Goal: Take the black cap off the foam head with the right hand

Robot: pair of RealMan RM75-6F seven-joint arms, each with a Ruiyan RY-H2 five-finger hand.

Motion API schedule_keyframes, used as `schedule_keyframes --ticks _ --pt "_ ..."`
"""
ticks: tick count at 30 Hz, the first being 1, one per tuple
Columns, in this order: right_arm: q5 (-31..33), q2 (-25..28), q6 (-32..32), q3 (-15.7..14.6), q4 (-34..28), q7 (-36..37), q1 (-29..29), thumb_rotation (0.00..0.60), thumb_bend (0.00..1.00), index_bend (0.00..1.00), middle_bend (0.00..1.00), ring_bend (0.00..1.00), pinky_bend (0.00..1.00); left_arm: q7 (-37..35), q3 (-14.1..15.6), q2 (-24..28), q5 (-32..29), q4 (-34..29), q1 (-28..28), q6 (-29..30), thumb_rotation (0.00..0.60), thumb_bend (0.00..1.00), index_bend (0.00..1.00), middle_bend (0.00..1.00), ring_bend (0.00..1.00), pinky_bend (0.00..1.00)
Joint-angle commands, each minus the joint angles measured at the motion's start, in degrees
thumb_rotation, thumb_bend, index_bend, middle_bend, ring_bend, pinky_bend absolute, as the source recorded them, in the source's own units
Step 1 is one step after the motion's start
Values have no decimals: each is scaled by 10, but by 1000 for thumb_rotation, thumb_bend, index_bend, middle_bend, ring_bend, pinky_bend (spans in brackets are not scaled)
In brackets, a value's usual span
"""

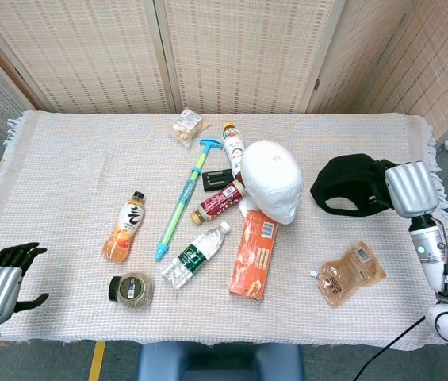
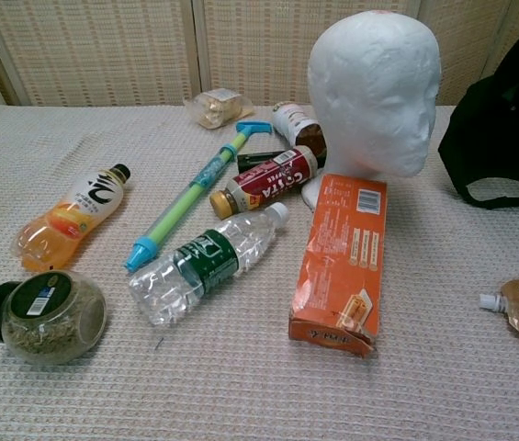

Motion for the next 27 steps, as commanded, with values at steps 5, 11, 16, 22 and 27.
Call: schedule_keyframes --ticks 5,11,16,22,27 --pt "-1 -55 -52 -28 54 8 6 600 504 670 632 783 1000 0 2 2 0 -3 2 2 600 82 248 200 173 182" --pt "17 -61 -87 -31 46 2 9 550 32 196 324 372 624 1 2 3 0 -4 3 3 600 83 247 199 174 182" --pt "43 -14 -110 -36 -44 -11 -8 402 0 0 135 156 360 0 4 3 1 -3 2 1 600 82 246 199 174 182" --pt "45 50 -38 -46 -141 -40 -65 401 0 0 128 155 359 0 2 0 -3 1 0 -3 600 82 244 195 173 182" --pt "28 99 39 -65 -206 -47 -126 419 0 0 157 168 358 0 -3 -5 -1 7 0 5 600 82 244 194 173 182"
